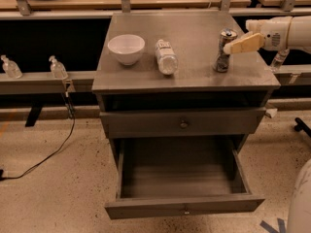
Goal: Pick redbull can from middle drawer and place on counter
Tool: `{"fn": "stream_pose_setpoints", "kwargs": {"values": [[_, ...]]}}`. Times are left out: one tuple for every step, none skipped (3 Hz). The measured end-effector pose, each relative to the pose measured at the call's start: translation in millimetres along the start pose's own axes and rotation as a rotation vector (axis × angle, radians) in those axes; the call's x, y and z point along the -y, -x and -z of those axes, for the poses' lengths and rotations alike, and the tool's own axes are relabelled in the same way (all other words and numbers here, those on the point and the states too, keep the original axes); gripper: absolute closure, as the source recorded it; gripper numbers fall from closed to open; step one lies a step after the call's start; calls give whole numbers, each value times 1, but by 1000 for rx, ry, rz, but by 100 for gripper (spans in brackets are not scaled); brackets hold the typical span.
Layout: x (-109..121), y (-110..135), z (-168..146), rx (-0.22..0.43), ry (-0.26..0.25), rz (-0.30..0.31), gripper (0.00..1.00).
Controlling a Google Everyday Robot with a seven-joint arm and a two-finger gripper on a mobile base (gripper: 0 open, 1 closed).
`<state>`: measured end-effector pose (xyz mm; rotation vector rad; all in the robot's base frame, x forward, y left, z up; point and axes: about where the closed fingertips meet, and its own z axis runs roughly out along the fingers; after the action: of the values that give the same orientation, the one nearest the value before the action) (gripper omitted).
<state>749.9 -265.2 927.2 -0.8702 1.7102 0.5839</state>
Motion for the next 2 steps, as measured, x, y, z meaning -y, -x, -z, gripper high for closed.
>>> {"fn": "stream_pose_setpoints", "kwargs": {"values": [[0, 0, 0, 0, 0, 0, 0], [-3, 14, 14, 79, 11, 72, 0]]}}
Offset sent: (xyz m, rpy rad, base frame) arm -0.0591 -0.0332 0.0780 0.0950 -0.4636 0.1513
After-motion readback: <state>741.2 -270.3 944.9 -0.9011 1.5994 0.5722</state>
